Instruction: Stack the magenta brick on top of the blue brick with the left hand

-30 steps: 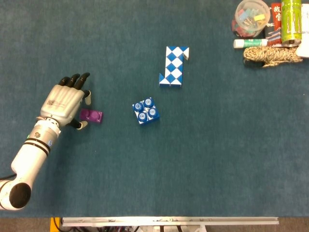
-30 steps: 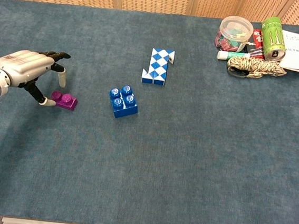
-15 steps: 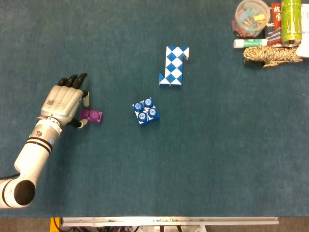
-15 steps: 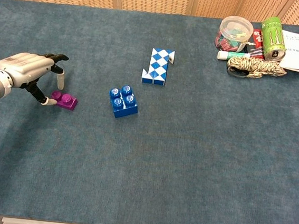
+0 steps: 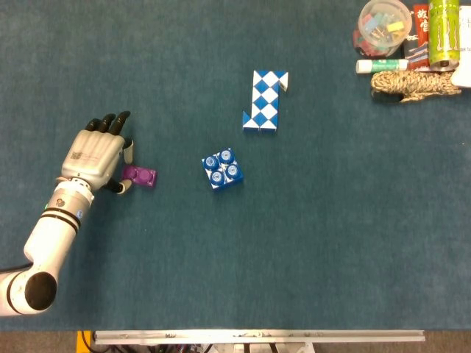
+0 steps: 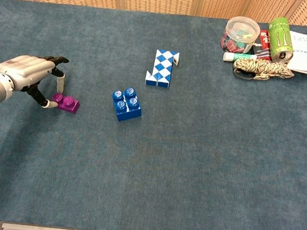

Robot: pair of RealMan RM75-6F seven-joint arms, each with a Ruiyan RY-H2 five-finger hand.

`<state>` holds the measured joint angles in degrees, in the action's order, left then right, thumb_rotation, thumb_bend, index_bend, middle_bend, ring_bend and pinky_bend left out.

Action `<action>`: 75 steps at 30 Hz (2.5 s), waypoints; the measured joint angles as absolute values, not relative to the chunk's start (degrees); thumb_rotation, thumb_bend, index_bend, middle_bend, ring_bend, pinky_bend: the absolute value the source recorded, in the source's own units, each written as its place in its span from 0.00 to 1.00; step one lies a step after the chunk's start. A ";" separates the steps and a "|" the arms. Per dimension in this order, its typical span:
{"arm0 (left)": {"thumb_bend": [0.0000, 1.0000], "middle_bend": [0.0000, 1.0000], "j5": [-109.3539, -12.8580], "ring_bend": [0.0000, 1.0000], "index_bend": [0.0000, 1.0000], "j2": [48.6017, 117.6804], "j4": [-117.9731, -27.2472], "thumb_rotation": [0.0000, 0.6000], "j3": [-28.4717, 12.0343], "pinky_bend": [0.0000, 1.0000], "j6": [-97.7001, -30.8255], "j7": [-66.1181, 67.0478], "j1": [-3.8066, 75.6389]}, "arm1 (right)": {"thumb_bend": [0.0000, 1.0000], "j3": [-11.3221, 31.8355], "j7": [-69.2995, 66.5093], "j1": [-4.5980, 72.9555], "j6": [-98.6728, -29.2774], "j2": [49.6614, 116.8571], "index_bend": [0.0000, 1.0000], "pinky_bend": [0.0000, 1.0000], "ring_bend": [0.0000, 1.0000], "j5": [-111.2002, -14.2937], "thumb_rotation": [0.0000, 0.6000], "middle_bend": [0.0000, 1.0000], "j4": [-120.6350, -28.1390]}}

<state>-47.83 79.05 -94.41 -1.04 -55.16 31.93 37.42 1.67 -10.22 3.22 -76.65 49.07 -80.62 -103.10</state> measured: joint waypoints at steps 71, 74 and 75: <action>0.28 0.00 -55.98 0.00 0.55 79.92 -91.55 1.00 -0.39 0.10 -54.58 22.08 35.19 | 0.78 1.82 -10.17 3.34 -76.30 49.09 0.52 0.00 0.25 -80.18 1.00 0.39 -103.00; 0.28 0.00 -56.22 0.00 0.56 79.56 -91.82 1.00 -0.52 0.10 -54.54 21.59 35.00 | 0.78 1.81 -10.21 3.30 -76.38 49.06 0.52 0.00 0.25 -80.23 1.00 0.39 -103.00; 0.28 0.00 -56.26 0.00 0.56 79.43 -91.95 1.00 -0.55 0.10 -54.53 21.47 34.95 | 0.78 1.81 -10.23 3.29 -76.43 49.05 0.52 0.00 0.25 -80.25 1.00 0.39 -103.01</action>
<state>-56.26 79.43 -91.95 -0.55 -54.53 21.47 34.95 1.81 -10.23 3.29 -76.43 49.05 -80.25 -103.01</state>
